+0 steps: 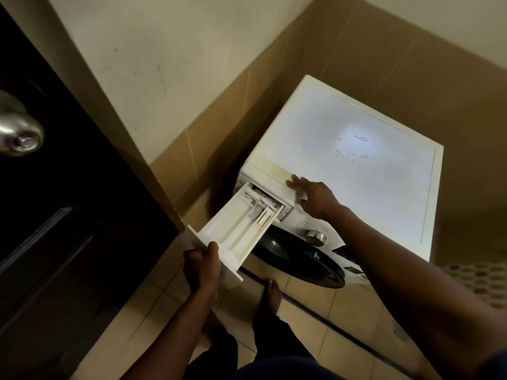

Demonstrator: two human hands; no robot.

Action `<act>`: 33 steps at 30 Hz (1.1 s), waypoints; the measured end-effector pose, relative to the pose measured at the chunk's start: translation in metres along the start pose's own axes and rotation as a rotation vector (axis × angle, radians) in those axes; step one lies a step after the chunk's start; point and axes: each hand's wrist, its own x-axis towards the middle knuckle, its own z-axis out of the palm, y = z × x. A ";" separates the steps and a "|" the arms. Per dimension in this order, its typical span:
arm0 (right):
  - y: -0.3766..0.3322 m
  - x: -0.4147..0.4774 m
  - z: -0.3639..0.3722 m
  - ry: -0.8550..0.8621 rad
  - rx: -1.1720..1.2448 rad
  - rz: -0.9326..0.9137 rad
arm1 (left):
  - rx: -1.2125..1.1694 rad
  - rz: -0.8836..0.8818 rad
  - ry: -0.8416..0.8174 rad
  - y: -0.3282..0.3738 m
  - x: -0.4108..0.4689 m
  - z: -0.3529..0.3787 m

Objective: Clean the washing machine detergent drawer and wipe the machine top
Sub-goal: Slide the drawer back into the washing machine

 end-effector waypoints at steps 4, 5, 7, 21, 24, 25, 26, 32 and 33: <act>-0.003 -0.001 0.001 0.004 0.011 -0.005 | -0.003 -0.020 0.031 0.001 -0.011 0.007; -0.004 -0.001 0.002 0.003 0.011 -0.001 | 0.007 -0.016 0.042 0.002 -0.014 0.007; -0.004 -0.001 0.002 0.003 0.008 0.002 | 0.017 -0.006 0.065 0.004 -0.016 0.008; -0.005 -0.002 0.005 -0.016 0.034 0.009 | -0.019 -0.013 0.130 0.008 -0.027 0.012; -0.007 -0.002 0.004 -0.027 0.020 0.018 | -0.023 -0.018 0.129 0.009 -0.028 0.012; -0.007 -0.002 0.004 -0.027 0.017 0.019 | -0.027 -0.020 0.116 0.006 -0.028 0.012; -0.006 -0.002 0.004 -0.027 0.013 0.019 | -0.033 -0.017 0.107 0.004 -0.028 0.012; -0.005 -0.003 0.005 -0.016 0.011 0.002 | -0.043 -0.001 0.121 0.008 -0.038 0.012; -0.006 -0.003 0.005 -0.015 0.012 0.000 | -0.044 0.002 0.126 0.011 -0.040 0.012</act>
